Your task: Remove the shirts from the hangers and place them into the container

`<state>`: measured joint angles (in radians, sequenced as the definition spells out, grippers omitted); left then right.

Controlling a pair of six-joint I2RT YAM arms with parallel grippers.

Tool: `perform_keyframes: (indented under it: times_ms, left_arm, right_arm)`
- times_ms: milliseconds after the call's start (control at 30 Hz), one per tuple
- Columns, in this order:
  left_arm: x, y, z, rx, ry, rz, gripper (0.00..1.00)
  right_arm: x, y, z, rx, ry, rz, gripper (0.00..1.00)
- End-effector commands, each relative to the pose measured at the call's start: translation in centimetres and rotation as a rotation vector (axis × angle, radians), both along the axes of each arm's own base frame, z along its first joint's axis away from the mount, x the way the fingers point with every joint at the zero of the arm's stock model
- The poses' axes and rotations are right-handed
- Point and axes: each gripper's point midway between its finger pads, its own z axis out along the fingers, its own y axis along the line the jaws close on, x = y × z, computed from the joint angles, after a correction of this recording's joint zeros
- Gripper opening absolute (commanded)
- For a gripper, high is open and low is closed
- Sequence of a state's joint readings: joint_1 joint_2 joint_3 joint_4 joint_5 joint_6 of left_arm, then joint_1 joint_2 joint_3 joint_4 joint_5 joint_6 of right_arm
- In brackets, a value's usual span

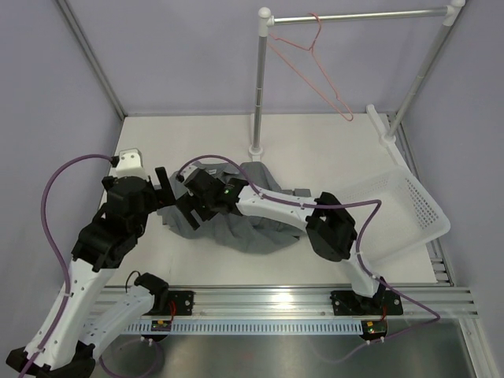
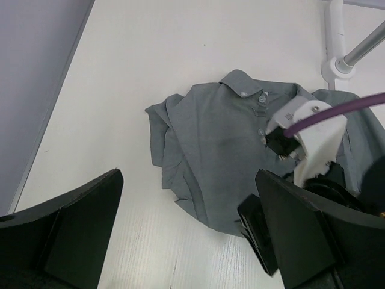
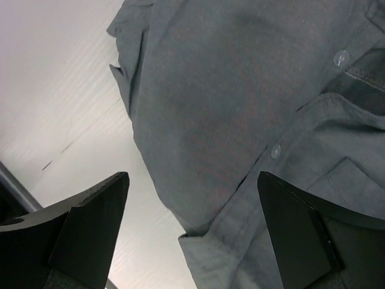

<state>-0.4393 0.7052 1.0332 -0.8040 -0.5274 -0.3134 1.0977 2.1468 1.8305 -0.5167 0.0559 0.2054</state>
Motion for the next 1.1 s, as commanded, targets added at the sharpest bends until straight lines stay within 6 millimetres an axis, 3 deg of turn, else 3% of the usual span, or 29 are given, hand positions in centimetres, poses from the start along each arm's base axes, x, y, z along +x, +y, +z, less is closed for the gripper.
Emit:
perform_keyframes:
  times_ms: [0, 33, 67, 133, 167, 267, 400, 433, 500, 533, 600, 633, 667, 700, 733, 767, 800, 833, 867, 900, 933, 967, 1000, 1033, 1067]
  left_arm:
    - [-0.2, 0.4, 1.0, -0.013, -0.035, 0.021, 0.99]
    - [-0.2, 0.4, 1.0, -0.015, -0.035, 0.017, 0.99]
    - [-0.3, 0.4, 1.0, -0.015, -0.034, 0.016, 0.99]
    - [-0.2, 0.3, 1.2, -0.016, -0.035, 0.010, 0.99]
    - [-0.2, 0.3, 1.2, -0.015, -0.036, 0.008, 0.99]
    - [-0.3, 0.2, 1.5, -0.017, -0.043, 0.003, 0.99]
    - [-0.4, 0.3, 1.6, -0.016, -0.047, 0.001, 0.99]
    - [-0.3, 0.2, 1.5, -0.016, -0.043, -0.001, 0.99]
    - [-0.3, 0.1, 1.5, -0.018, -0.042, -0.004, 0.99]
    - [-0.3, 0.0, 1.4, -0.019, -0.037, -0.007, 0.99]
    - [-0.2, -0.1, 1.5, -0.024, -0.039, -0.011, 0.99]
    - [-0.2, -0.1, 1.6, -0.026, -0.041, -0.012, 0.99]
    - [-0.2, -0.1, 2.0, -0.028, -0.050, -0.013, 0.99]
    - [-0.2, -0.1, 2.2, -0.028, -0.055, -0.014, 0.99]
    - [-0.3, 0.1, 2.4, -0.029, -0.061, -0.010, 0.99]
    - [-0.3, 0.1, 3.0, -0.028, -0.073, -0.010, 0.99]
    - [-0.4, 0.1, 3.3, -0.030, -0.080, -0.011, 0.99]
    - [-0.4, 0.1, 3.5, -0.031, -0.086, -0.012, 0.99]
    - [-0.3, 0.1, 3.7, -0.033, -0.088, -0.013, 0.99]
    - [-0.3, 0.0, 4.1, -0.038, -0.095, -0.015, 0.99]
    - [-0.3, -0.1, 4.1, -0.040, -0.094, -0.019, 0.99]
    - [-0.2, -0.1, 4.1, -0.042, -0.092, -0.022, 0.99]
    - [-0.2, -0.2, 4.3, -0.047, -0.096, -0.024, 0.99]
    - [-0.1, -0.4, 4.3, -0.051, -0.093, -0.028, 0.99]
    - [-0.1, -0.5, 4.3, -0.053, -0.092, -0.031, 0.99]
  right_arm:
    - [1.8, 2.3, 0.4, 0.040, -0.048, -0.053, 0.95]
    - [2.2, 2.6, 0.7, 0.042, -0.058, -0.065, 0.94]
    - [2.7, 2.5, -0.6, 0.013, -0.066, -0.081, 0.92]
    - [3.2, 2.8, -0.7, 0.007, -0.074, -0.090, 0.90]
    - [3.4, 2.8, -2.0, -0.020, -0.071, -0.096, 0.87]
    - [3.3, 3.0, -3.3, -0.037, -0.055, -0.096, 0.80]
    - [3.5, 3.1, -3.6, -0.029, -0.062, -0.101, 0.50]
    - [3.6, 3.2, -3.4, -0.026, -0.069, -0.102, 0.36]
    - [4.0, 3.2, -2.9, -0.026, -0.092, -0.107, 0.22]
    - [4.2, 3.1, -2.7, -0.026, -0.099, -0.109, 0.09]
    - [4.6, 2.8, -1.8, -0.028, -0.129, -0.127, 0.00]
    - [4.7, 2.6, -1.0, -0.021, -0.139, -0.134, 0.00]
    - [4.9, 2.4, 1.6, 0.015, -0.165, -0.147, 0.00]
    - [4.8, 2.0, 2.4, 0.026, -0.175, -0.153, 0.00]
    - [5.0, 1.2, 5.9, 0.075, -0.210, -0.180, 0.00]
    - [5.0, 0.6, 7.7, 0.098, -0.230, -0.196, 0.00]
    - [4.9, -0.4, 8.1, 0.094, -0.243, -0.213, 0.00]
    - [5.1, -2.0, 11.8, 0.137, -0.288, -0.257, 0.00]
    - [5.1, -3.0, 13.2, 0.155, -0.301, -0.284, 0.00]
    - [4.9, -4.3, 12.9, 0.137, -0.302, -0.300, 0.00]
    - [5.0, -6.3, 15.7, 0.180, -0.331, -0.356, 0.00]
    - [5.0, -7.5, 16.1, 0.184, -0.337, -0.383, 0.00]
    - [4.7, -9.1, 14.6, 0.145, -0.325, -0.405, 0.00]
    - [4.5, -11.0, 16.1, 0.171, -0.338, -0.446, 0.00]
    - [4.7, -12.3, 15.9, 0.181, -0.323, -0.497, 0.00]
